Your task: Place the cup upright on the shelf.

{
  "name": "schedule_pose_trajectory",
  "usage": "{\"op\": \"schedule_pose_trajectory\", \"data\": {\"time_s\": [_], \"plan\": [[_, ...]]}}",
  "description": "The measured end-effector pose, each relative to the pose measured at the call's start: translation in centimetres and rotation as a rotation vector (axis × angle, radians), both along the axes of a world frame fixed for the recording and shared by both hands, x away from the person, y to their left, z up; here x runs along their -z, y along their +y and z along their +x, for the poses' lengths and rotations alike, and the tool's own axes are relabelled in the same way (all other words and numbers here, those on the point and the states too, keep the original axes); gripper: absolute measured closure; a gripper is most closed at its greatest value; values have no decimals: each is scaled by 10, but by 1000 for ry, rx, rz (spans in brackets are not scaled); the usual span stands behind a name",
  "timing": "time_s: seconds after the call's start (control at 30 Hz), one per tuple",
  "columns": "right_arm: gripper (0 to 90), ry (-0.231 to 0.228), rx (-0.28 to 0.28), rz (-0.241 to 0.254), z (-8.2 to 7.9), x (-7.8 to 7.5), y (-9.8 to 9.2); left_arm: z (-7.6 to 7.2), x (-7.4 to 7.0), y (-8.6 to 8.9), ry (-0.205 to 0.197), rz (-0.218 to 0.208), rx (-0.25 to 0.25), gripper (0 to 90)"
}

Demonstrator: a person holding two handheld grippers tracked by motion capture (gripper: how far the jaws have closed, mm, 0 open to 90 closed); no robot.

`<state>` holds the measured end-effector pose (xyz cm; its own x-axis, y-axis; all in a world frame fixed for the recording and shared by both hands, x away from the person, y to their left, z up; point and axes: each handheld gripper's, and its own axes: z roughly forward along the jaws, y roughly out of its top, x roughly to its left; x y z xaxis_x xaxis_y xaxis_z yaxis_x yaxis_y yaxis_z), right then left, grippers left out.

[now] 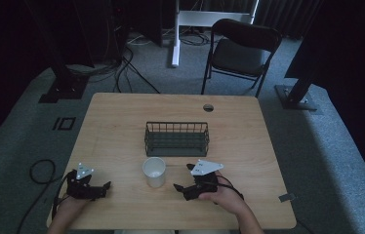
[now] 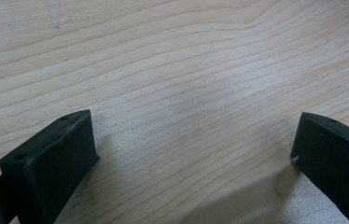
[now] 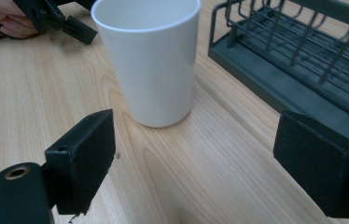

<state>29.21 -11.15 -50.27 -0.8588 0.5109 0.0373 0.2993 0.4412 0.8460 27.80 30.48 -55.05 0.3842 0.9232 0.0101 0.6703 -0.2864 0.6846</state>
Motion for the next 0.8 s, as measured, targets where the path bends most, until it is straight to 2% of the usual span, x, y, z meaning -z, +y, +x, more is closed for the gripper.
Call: {"op": "schedule_pose_trajectory", "data": {"time_s": [0.23, 0.27, 0.37, 0.8], "plan": [[126, -7, -21, 14, 1, 0, 10, 0, 0, 0, 0, -1, -1, 1], [126, -18, -35, -2, 1, 1, 14, 0, 0, 0, 0, -1, -1, 1], [126, -20, -47, -6, 1, 2, 20, 0, 0, 0, -1, -1, -1, 1], [127, -32, -82, -1, 6, 1, 44, 0, 0, 0, -1, -3, -2, 1]]}}
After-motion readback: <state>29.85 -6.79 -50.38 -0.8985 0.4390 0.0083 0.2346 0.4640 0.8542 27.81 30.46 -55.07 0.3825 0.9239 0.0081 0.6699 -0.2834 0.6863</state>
